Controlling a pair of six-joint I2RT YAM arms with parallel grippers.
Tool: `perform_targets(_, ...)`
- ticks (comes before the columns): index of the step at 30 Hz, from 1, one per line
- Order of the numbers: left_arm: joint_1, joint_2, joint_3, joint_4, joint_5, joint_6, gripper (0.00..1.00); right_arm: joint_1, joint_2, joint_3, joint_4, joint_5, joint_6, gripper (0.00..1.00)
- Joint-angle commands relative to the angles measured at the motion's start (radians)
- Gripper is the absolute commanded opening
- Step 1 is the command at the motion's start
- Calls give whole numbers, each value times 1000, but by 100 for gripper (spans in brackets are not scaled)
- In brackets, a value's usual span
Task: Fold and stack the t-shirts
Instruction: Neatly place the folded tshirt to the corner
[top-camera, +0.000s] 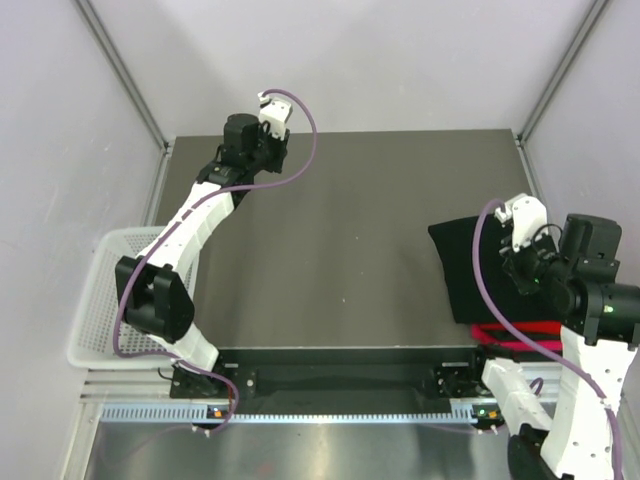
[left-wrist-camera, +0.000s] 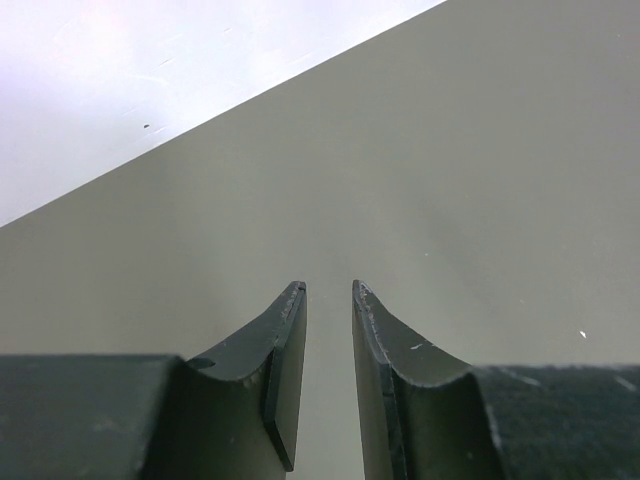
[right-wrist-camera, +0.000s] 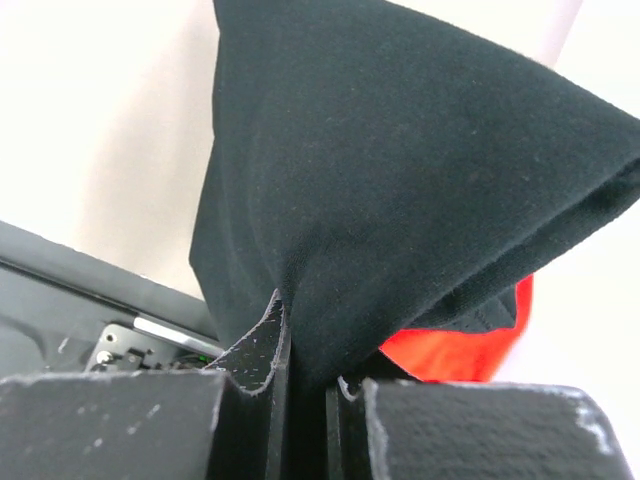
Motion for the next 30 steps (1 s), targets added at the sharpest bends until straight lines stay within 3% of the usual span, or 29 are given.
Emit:
perform_targets(1, 3, -27, -7, 58, -3, -10, 30, -12, 4, 42, -81, 57, 1, 0)
perform_targets(10, 2, -18, -10, 62, -4, -17, 30, -12, 7, 24, -87, 134, 10, 0)
perform_targets(23, 2, -13, -22, 70, -4, -24, 30, -35, -14, -65, 52, 247, 39, 0)
perform_targets(26, 2, -13, -24, 71, -3, -24, 30, -96, -8, -93, 81, 247, -2, 0)
perform_targets(30, 2, -10, -25, 75, 3, -29, 31, -366, 44, -104, 94, 125, -145, 0)
